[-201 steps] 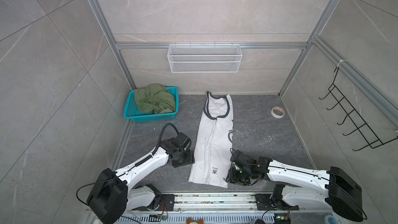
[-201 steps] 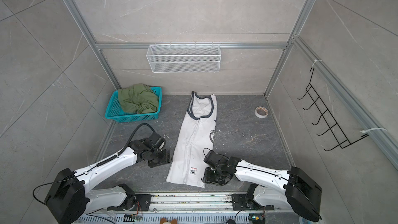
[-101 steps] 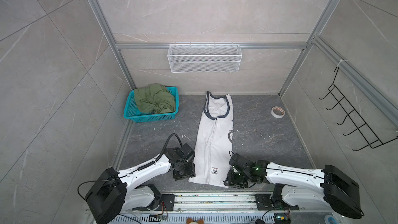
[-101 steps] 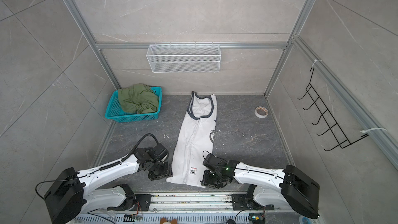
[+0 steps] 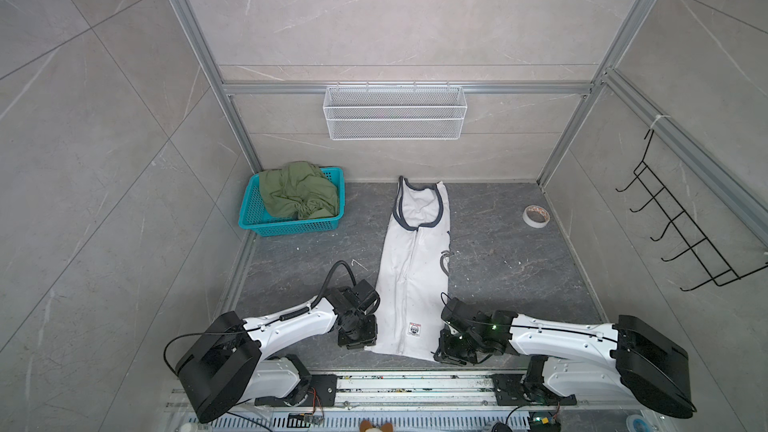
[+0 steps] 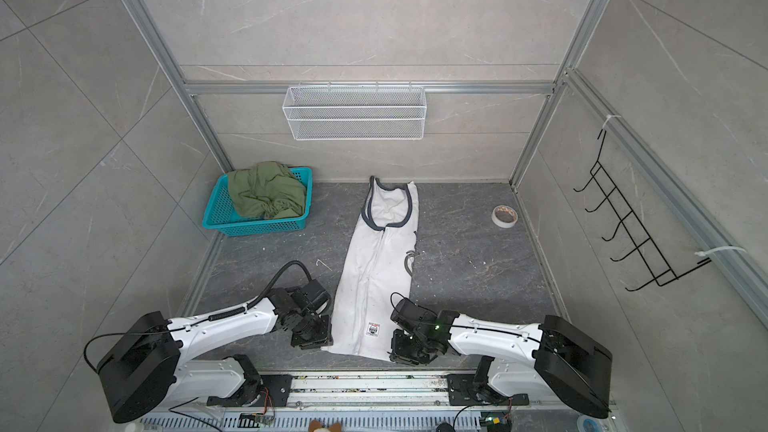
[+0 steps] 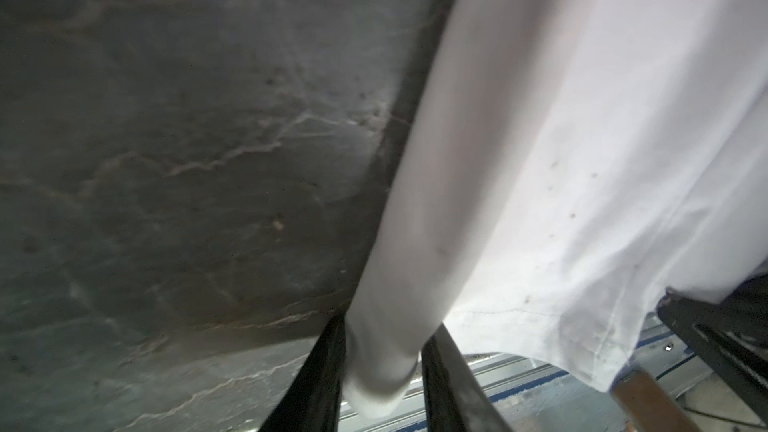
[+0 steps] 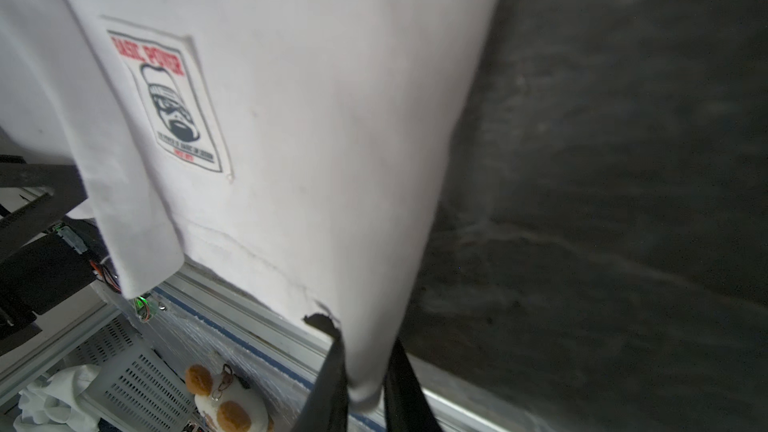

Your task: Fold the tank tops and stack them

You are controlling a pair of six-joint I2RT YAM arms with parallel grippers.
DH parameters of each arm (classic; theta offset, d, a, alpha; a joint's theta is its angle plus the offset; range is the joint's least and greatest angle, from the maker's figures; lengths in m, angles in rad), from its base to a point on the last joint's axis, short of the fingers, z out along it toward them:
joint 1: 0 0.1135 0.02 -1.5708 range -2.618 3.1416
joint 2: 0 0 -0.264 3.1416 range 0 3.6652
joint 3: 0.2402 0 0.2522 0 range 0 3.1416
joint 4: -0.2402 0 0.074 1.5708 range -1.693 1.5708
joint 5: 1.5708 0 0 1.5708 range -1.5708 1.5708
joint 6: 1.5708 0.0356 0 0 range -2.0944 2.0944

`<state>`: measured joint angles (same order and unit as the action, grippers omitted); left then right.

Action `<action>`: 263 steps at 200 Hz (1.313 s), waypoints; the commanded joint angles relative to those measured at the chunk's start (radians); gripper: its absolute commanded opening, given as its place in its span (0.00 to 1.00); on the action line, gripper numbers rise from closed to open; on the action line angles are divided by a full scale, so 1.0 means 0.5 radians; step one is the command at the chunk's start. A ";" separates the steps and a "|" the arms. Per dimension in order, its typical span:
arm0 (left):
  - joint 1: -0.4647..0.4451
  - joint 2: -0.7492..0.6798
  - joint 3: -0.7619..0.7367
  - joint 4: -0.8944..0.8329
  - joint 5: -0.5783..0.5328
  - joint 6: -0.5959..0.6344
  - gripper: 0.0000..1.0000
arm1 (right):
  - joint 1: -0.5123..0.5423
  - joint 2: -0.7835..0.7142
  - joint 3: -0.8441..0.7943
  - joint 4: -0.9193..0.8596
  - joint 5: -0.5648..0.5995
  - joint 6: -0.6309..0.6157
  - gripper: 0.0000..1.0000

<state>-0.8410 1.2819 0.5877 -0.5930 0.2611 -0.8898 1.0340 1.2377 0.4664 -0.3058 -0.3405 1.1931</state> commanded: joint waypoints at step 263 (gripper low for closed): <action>0.696 1.544 2.353 -0.092 -0.206 0.453 0.11 | -1.383 0.999 1.477 -0.238 0.198 -1.007 0.00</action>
<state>-0.5163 1.9976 1.6794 -0.6418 0.1398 -0.6987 0.3691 1.6836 1.1469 -0.4603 -0.2058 0.7288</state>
